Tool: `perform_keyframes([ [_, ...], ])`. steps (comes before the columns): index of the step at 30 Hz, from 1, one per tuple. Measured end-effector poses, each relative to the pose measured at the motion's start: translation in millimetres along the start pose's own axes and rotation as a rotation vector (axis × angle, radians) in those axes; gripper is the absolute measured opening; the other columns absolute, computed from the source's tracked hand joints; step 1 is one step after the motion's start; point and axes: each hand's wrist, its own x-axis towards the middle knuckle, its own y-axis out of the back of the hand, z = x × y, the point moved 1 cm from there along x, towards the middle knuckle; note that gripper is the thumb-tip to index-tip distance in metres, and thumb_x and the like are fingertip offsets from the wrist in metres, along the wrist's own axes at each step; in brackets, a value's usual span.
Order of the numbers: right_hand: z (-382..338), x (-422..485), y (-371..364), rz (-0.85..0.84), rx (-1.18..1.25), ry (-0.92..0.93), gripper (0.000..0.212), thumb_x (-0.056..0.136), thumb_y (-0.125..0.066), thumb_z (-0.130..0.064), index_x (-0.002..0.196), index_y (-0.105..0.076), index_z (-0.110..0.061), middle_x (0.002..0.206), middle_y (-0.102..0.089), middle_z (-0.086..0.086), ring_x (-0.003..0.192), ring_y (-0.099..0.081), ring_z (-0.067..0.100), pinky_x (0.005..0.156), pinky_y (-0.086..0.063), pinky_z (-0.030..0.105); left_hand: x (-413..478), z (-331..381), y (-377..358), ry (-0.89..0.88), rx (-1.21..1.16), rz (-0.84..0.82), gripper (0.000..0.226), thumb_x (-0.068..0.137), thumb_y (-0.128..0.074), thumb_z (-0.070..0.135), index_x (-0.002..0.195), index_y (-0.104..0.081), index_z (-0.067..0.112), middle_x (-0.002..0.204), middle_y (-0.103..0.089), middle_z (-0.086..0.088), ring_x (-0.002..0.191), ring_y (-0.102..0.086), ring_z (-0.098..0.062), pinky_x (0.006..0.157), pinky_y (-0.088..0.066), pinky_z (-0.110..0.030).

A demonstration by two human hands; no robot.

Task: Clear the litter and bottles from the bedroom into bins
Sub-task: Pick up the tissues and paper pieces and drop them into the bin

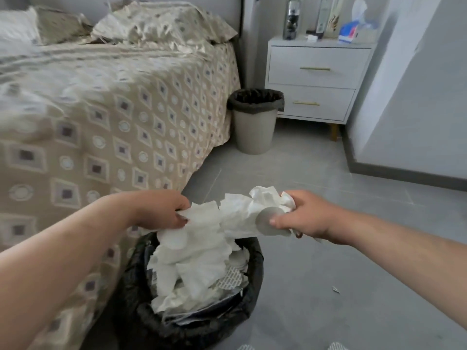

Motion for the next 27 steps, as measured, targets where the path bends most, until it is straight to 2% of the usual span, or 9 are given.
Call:
perform_keyframes([
  [5, -22, -3, -10, 0.001, 0.073, 0.042, 0.012, 0.084, -0.064, -0.003, 0.079, -0.057, -0.011, 0.06, -0.054, 0.0, 0.049, -0.045, 0.013, 0.041, -0.033, 0.019, 6, -10, -33, 0.041, 0.128, -0.233, 0.01, 0.088, -0.049, 0.033, 0.093, -0.047, 0.024, 0.101, -0.057, 0.003, 0.093, -0.055, -0.019, 0.077, -0.042, -0.032],
  [8, -27, -3, -13, 0.024, 0.082, 0.044, 0.017, 0.084, -0.063, -0.001, 0.079, -0.057, -0.016, 0.062, -0.053, 0.001, 0.049, -0.044, 0.013, 0.042, -0.036, 0.022, 10, -7, -56, 0.054, 0.123, -0.28, 0.021, 0.089, -0.048, 0.04, 0.098, -0.041, 0.023, 0.099, -0.051, 0.002, 0.088, -0.049, -0.02, 0.074, -0.038, -0.03],
  [12, -28, 1, -18, 0.031, 0.118, 0.031, 0.022, 0.083, -0.06, 0.001, 0.078, -0.055, -0.02, 0.06, -0.053, -0.003, 0.046, -0.044, 0.01, 0.045, -0.036, 0.028, 10, 1, -82, 0.053, 0.139, -0.272, 0.043, 0.09, -0.046, 0.042, 0.124, -0.039, 0.017, 0.121, -0.057, -0.006, 0.097, -0.058, -0.025, 0.079, -0.047, -0.035],
  [16, -28, 9, -31, -0.023, 0.094, -0.021, 0.018, 0.082, -0.061, -0.002, 0.081, -0.058, -0.02, 0.063, -0.055, -0.003, 0.049, -0.046, 0.009, 0.044, -0.036, 0.027, 11, -5, -81, -0.001, 0.071, -0.213, 0.036, 0.084, -0.052, 0.048, 0.104, -0.047, 0.018, 0.104, -0.057, -0.001, 0.095, -0.06, -0.024, 0.082, -0.049, -0.039],
  [18, -28, 13, -40, -0.076, 0.032, -0.046, 0.016, 0.081, -0.063, -0.003, 0.078, -0.059, -0.019, 0.065, -0.056, -0.001, 0.047, -0.047, 0.007, 0.046, -0.038, 0.025, 9, -12, -65, -0.014, 0.008, -0.186, 0.033, 0.08, -0.06, 0.052, 0.095, -0.053, 0.024, 0.103, -0.055, 0.003, 0.089, -0.057, -0.018, 0.076, -0.047, -0.032],
  [20, -30, 18, -53, -0.147, 0.027, -0.055, 0.014, 0.081, -0.064, -0.003, 0.084, -0.06, -0.017, 0.07, -0.058, 0.002, 0.046, -0.05, 0.007, 0.046, -0.042, 0.023, 6, -24, -47, -0.027, -0.099, -0.182, 0.023, 0.079, -0.068, 0.043, 0.095, -0.056, 0.029, 0.101, -0.054, 0.007, 0.085, -0.054, -0.011, 0.073, -0.043, -0.025],
  [21, -30, 21, -61, -0.161, 0.004, -0.053, 0.017, 0.081, -0.066, -0.005, 0.092, -0.06, -0.016, 0.076, -0.06, 0.002, 0.05, -0.055, 0.008, 0.048, -0.045, 0.023, 5, -30, -38, -0.019, -0.166, -0.188, 0.027, 0.079, -0.07, 0.037, 0.103, -0.059, 0.03, 0.105, -0.055, 0.008, 0.089, -0.054, -0.009, 0.077, -0.043, -0.023],
  [23, -27, 31, -75, -0.104, -0.207, -0.016, 0.039, 0.078, -0.072, -0.02, 0.113, -0.054, -0.019, 0.097, -0.063, 0.0, 0.077, -0.063, 0.012, 0.065, -0.049, 0.025, 1, -43, -25, 0.023, -0.253, -0.177, 0.039, 0.079, -0.071, 0.026, 0.117, -0.06, 0.031, 0.114, -0.057, 0.009, 0.099, -0.056, -0.008, 0.086, -0.044, -0.022],
  [27, -14, 35, -101, -0.035, -0.616, 0.076, 0.072, 0.083, -0.062, -0.042, 0.144, -0.03, -0.019, 0.14, -0.044, 0.004, 0.127, -0.044, 0.024, 0.101, -0.039, 0.031, 8, -53, -21, 0.105, -0.218, 0.015, 0.039, 0.084, -0.058, 0.016, 0.122, -0.058, 0.024, 0.121, -0.06, 0.005, 0.104, -0.056, -0.013, 0.088, -0.044, -0.025],
])
